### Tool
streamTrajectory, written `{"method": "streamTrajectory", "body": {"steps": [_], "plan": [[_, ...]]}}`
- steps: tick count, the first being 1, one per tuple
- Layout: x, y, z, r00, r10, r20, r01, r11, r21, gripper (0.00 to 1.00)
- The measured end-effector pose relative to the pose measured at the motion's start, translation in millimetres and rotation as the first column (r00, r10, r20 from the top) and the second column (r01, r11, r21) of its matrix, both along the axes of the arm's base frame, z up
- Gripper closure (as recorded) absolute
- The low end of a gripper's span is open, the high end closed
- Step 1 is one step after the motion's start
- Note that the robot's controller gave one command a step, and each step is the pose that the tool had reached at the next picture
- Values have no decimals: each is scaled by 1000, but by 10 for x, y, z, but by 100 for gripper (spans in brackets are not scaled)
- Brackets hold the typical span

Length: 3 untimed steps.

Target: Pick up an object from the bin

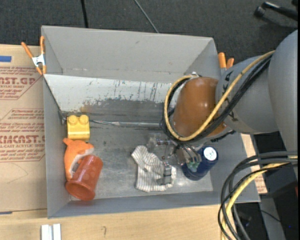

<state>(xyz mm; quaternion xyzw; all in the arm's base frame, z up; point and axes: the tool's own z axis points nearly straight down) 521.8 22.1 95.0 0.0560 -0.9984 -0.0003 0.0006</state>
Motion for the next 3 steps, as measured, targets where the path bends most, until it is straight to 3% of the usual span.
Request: {"method": "streamTrajectory", "body": {"steps": [1,2,3], "plan": [[31,9,-248,996,-89,1,89,996,1,100],[32,9,-248,996,-89,1,89,996,0,100],[128,56,1410,997,-73,9,73,997,0,100]]}}
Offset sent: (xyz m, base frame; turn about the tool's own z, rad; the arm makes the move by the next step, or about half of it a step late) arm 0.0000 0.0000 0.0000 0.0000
